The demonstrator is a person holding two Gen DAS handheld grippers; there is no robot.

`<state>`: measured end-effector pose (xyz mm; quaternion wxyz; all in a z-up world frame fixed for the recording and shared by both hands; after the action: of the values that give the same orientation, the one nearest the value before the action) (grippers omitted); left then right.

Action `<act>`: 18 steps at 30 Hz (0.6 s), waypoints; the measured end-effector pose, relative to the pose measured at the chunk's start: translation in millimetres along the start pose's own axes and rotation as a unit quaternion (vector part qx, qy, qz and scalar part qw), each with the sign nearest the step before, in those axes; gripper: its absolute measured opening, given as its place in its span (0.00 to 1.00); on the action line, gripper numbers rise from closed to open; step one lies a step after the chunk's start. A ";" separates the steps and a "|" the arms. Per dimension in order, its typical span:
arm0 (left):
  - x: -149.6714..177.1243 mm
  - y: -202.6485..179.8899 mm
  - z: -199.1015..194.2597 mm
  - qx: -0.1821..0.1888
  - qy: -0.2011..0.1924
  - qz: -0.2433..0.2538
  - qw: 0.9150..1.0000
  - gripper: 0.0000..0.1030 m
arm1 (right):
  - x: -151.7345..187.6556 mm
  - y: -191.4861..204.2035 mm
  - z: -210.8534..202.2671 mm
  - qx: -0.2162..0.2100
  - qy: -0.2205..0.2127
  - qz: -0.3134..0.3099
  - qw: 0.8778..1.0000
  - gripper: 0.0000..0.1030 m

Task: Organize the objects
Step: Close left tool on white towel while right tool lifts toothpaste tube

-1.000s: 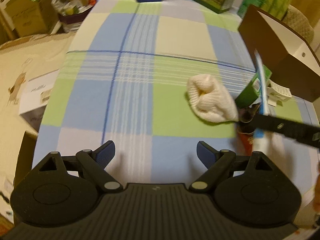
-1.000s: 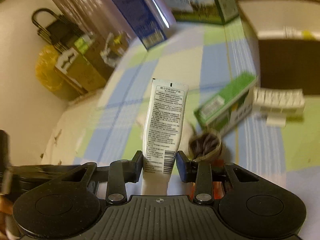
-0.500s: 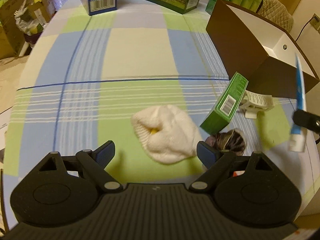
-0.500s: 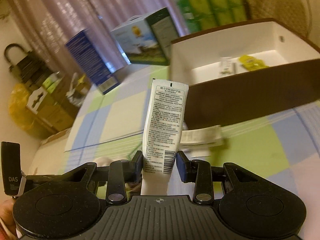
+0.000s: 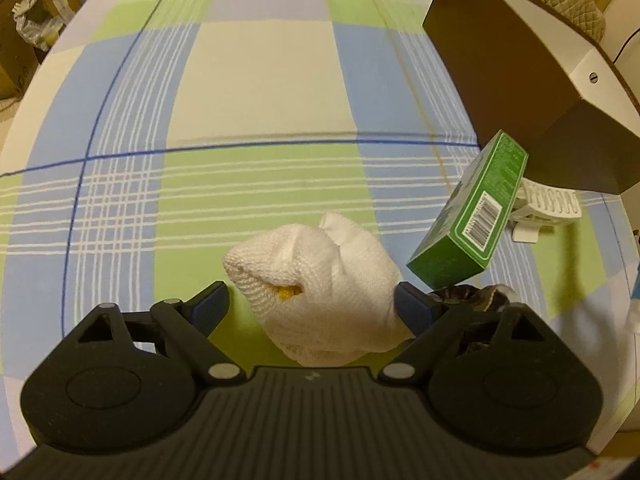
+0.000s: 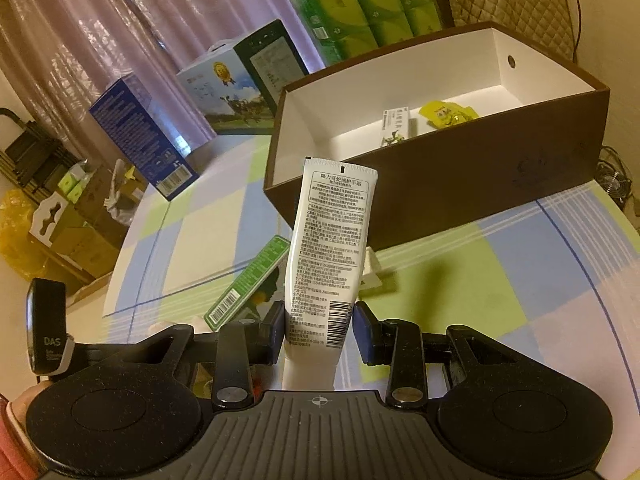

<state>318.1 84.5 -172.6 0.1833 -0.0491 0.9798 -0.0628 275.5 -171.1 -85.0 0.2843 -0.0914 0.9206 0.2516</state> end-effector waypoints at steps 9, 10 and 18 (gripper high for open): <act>2.3 -7.9 -0.1 0.009 -0.012 0.007 1.000 0.67 | -0.5 -6.5 -4.1 0.002 0.002 -0.003 1.000 0.32; 2.8 -7.5 -1.2 0.007 -0.014 0.006 1.000 0.65 | -0.6 -7.3 -4.7 0.001 0.003 -0.003 1.000 0.32; 4.8 -7.3 -15.2 0.002 -0.021 -0.017 1.000 0.42 | -3.5 -12.7 -6.8 -0.003 0.004 -0.007 1.000 0.32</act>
<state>308.6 78.3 -159.2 0.2026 -0.0665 0.9747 -0.0669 279.1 -185.4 -83.4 0.2825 -0.0998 0.9202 0.2520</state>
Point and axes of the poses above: each gripper's, at about its wrist camera, not at the fingertips, and z roughly the way its jaws point, y to its left, x to its underside, the point moved 6 cm from there along z, roughly the way its jaws point, and after that the axes turned 1 degree about y, right-handed, at the moved point
